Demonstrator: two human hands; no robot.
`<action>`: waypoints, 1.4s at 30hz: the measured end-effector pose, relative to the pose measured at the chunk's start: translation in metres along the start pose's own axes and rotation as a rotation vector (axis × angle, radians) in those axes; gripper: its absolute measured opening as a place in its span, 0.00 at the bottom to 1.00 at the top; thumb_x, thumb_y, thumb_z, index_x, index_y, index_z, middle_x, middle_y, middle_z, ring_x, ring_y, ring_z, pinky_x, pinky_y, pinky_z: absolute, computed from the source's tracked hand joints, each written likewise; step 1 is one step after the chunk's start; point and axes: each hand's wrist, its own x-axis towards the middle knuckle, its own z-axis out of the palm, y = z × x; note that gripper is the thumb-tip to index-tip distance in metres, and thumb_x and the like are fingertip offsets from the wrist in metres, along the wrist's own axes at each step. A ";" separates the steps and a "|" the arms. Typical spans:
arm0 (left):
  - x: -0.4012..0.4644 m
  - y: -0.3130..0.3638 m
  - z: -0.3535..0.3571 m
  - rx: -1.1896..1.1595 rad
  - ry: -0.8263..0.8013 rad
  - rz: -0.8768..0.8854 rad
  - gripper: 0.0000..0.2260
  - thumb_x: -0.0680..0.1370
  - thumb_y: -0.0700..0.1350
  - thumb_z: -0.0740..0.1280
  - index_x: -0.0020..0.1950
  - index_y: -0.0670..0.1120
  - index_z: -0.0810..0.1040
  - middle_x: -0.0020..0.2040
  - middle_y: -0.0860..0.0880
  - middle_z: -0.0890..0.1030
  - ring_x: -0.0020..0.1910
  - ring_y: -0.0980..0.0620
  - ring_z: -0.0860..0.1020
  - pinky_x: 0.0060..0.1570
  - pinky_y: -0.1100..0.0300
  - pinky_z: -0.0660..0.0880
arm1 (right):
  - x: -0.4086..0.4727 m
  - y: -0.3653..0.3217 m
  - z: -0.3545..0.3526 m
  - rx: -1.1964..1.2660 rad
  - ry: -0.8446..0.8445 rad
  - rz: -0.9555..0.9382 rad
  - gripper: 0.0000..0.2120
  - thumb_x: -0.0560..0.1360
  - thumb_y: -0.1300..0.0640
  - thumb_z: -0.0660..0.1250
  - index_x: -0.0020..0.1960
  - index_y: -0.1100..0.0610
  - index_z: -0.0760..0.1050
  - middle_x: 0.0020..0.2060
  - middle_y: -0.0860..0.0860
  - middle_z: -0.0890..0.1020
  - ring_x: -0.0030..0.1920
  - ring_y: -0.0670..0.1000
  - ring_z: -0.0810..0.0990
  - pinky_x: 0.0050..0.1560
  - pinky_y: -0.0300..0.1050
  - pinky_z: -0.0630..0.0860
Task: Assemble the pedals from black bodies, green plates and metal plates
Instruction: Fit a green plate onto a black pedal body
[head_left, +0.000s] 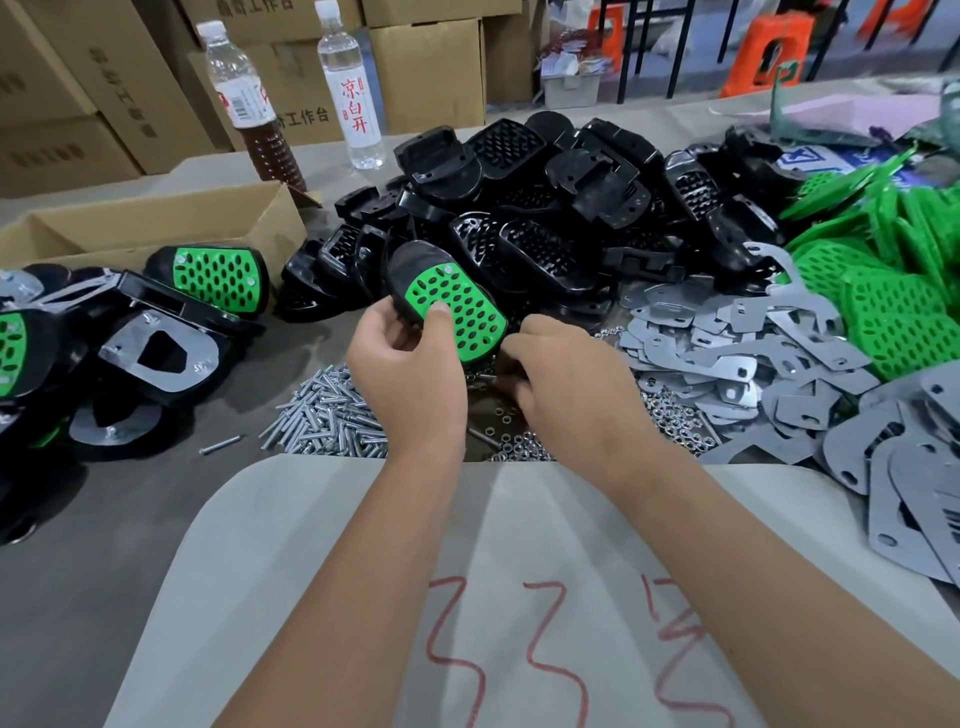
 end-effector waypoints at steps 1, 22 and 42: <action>0.000 0.000 0.000 -0.001 -0.002 0.000 0.07 0.77 0.37 0.72 0.47 0.50 0.82 0.43 0.54 0.86 0.43 0.59 0.85 0.41 0.66 0.79 | -0.001 0.002 -0.001 0.028 0.012 0.000 0.04 0.81 0.56 0.65 0.52 0.55 0.79 0.48 0.50 0.75 0.50 0.58 0.78 0.47 0.56 0.76; -0.021 0.010 0.004 0.154 -0.507 0.335 0.16 0.77 0.34 0.73 0.58 0.53 0.82 0.48 0.57 0.87 0.48 0.60 0.86 0.49 0.66 0.80 | -0.005 0.015 0.000 0.816 0.602 0.057 0.04 0.80 0.62 0.70 0.48 0.60 0.84 0.36 0.49 0.85 0.33 0.53 0.84 0.34 0.51 0.83; -0.015 0.007 0.004 0.106 -0.529 0.189 0.15 0.74 0.35 0.74 0.54 0.53 0.85 0.45 0.55 0.88 0.46 0.55 0.87 0.48 0.60 0.83 | -0.005 0.028 -0.006 1.255 0.460 0.354 0.21 0.73 0.40 0.75 0.42 0.54 0.70 0.29 0.55 0.77 0.25 0.52 0.69 0.24 0.41 0.66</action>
